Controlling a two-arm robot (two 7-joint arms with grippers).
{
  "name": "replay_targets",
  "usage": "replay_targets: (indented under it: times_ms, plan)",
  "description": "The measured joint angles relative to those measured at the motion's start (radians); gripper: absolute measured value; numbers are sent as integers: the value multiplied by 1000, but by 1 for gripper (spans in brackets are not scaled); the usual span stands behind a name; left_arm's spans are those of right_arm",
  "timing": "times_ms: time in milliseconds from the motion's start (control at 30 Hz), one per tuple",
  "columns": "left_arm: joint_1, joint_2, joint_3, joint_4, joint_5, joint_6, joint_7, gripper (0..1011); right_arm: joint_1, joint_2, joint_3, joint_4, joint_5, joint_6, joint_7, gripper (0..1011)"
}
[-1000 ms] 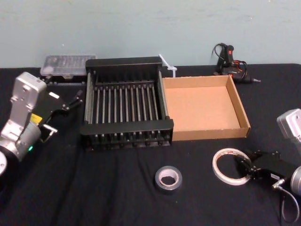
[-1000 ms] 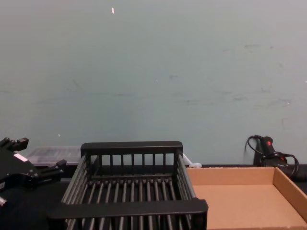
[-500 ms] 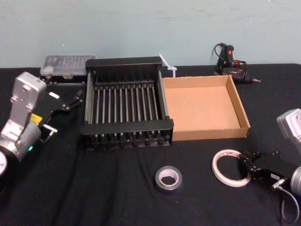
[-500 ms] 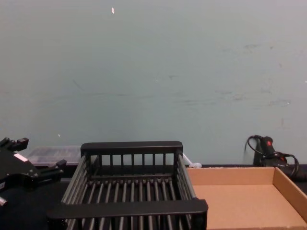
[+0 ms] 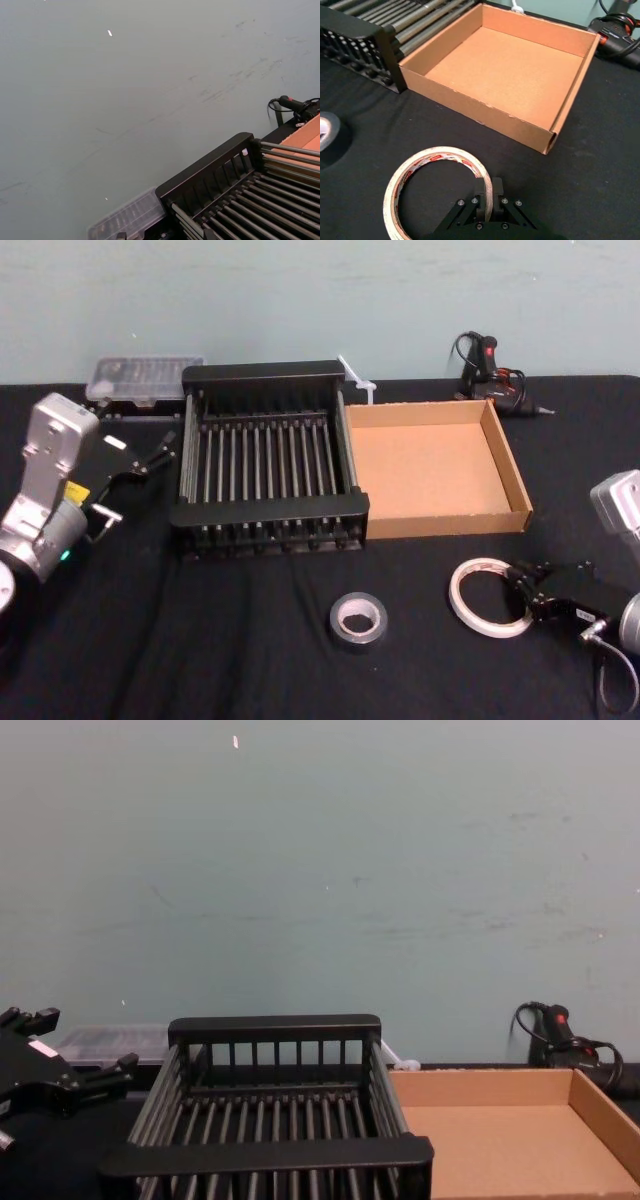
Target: Pick up the white tape and place it into the black box , Pick up the silver tape and place it into the brown box.
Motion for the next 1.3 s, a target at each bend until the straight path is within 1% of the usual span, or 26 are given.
replay_targets:
  times_ms: [267,467,667,733,867,1100,1167,1200,1300]
  plan:
    - [0,0,0,0,0,0,0,1001,-13,19,18,-41,39,-5,26,92]
    - [0,0,0,0,0,0,0,1001,-7,23,32,-68,64,-10,15,92]
    - [0,0,0,0,0,0,0,1002,29,14,28,-63,66,-12,-5,92]
    - [0,0,0,0,0,0,0,1001,53,8,18,-50,62,-13,-11,92]
    - [0,0,0,0,0,0,0,1001,81,-1,5,-33,52,-14,-17,92]
    - [0,0,0,0,0,0,0,1001,147,-31,-22,10,27,-16,-25,92]
    - [0,0,0,0,0,0,0,1001,178,-47,-36,30,18,-16,-25,92]
    - [0,0,0,0,0,0,0,1001,178,-47,-36,30,18,-16,-25,92]
    - [0,0,0,0,0,0,0,1001,215,-66,-53,53,7,-16,-23,92]
